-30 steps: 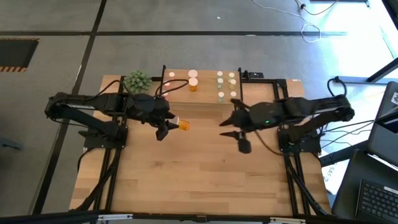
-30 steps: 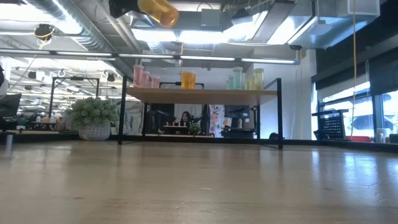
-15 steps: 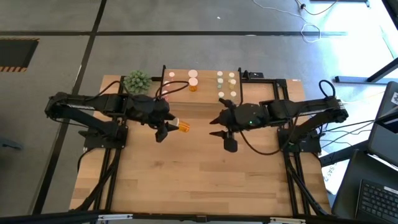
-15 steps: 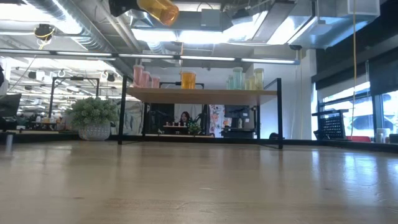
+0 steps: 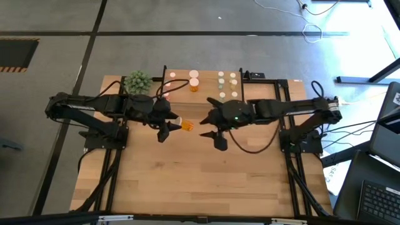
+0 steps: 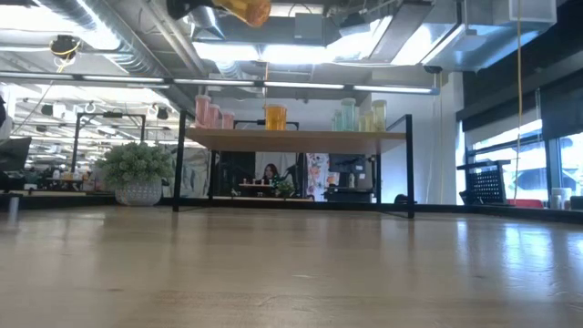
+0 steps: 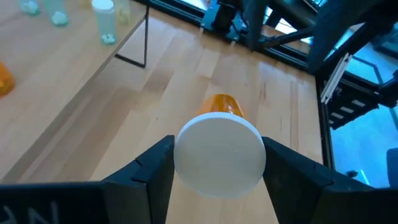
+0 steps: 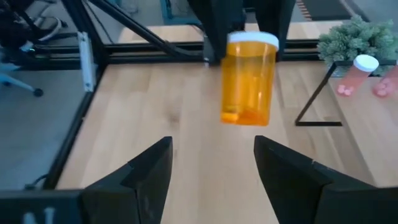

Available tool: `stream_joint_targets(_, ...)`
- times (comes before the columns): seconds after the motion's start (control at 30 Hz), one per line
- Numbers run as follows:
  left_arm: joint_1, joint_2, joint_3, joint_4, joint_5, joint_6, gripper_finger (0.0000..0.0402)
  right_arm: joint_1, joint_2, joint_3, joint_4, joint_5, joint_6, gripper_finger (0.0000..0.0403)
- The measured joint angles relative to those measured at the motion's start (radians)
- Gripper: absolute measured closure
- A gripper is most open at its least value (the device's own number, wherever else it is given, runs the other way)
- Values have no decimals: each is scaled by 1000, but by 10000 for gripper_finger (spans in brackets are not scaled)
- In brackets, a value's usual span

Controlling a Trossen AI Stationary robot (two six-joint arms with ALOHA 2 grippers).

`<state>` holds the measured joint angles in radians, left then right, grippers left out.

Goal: Pick and place medicine bottles onto shelf by color
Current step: Put the orange medicine bottle on the shelf, aligned with the other orange medicine bottle

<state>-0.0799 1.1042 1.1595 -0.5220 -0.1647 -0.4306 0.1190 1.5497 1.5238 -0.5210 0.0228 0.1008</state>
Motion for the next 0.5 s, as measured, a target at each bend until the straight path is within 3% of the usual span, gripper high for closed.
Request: stream_joint_targets(0.5, 0, 0, 0, 19, 0, 22, 203, -55, 87, 0, 114, 0, -2, 174)
